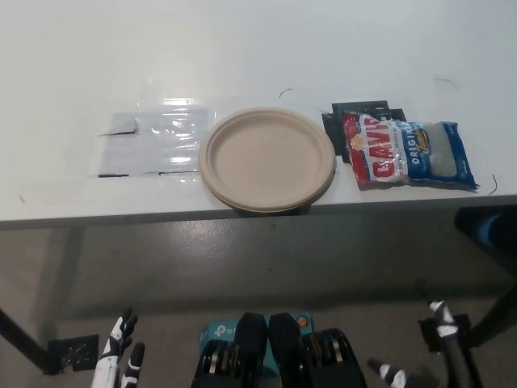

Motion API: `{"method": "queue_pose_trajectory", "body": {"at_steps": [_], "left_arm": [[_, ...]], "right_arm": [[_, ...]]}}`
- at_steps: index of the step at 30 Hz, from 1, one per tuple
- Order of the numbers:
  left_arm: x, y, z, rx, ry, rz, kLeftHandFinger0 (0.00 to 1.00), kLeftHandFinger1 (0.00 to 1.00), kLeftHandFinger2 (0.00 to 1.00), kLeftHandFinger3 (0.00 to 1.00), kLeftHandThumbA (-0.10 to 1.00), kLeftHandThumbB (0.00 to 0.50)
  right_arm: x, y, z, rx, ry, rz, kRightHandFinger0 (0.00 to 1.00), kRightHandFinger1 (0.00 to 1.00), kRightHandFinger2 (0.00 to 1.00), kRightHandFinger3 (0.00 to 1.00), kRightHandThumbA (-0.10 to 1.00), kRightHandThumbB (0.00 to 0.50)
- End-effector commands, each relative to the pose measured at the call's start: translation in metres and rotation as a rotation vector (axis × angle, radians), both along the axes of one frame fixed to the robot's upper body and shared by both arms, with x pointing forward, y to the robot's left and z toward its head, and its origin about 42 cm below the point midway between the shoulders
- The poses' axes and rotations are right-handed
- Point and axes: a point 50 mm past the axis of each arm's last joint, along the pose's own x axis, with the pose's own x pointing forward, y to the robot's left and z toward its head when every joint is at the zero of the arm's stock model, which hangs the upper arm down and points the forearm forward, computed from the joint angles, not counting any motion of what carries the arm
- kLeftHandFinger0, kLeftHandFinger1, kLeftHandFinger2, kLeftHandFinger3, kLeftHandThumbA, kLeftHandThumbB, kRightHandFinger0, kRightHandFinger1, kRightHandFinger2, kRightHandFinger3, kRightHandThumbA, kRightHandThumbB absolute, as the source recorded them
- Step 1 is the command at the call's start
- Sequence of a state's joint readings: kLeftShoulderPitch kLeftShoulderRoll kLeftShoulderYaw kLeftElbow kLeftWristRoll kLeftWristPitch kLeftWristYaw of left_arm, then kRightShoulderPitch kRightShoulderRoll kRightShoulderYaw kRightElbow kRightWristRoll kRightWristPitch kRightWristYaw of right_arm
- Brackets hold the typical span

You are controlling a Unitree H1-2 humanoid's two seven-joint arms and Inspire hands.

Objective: The robot picks up a small bag of sunflower seeds on the right hand side and take it to the empty plate on the left hand side then pours some sunflower seeds on to the plate.

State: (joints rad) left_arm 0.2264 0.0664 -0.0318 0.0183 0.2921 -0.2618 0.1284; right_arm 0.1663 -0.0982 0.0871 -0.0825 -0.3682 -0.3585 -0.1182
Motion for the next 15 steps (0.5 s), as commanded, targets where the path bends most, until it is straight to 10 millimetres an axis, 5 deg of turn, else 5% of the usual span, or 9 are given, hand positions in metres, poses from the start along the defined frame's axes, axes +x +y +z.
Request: {"method": "queue_pose_trajectory", "body": {"at_steps": [1,7,15], "left_arm": [[0.003,0.001,0.006,-0.014,-0.088,0.007,1.00,1.00,1.00,1.00,1.00,0.207],[0.000,0.000,0.005,-0.013,-0.076,0.010,1.00,1.00,1.00,1.00,1.00,0.211],[-0.005,0.000,0.002,-0.009,-0.053,-0.005,1.00,1.00,1.00,1.00,1.00,0.206]], "right_arm": [[0.017,-0.009,0.049,-0.104,-0.151,-0.025,1.00,1.00,1.00,1.00,0.80,0.141],[0.054,-0.028,0.090,-0.287,-0.165,-0.078,1.00,1.00,1.00,1.00,0.74,0.273],[0.108,-0.043,0.118,-0.382,-0.134,-0.101,1.00,1.00,1.00,1.00,0.69,0.294]]}}
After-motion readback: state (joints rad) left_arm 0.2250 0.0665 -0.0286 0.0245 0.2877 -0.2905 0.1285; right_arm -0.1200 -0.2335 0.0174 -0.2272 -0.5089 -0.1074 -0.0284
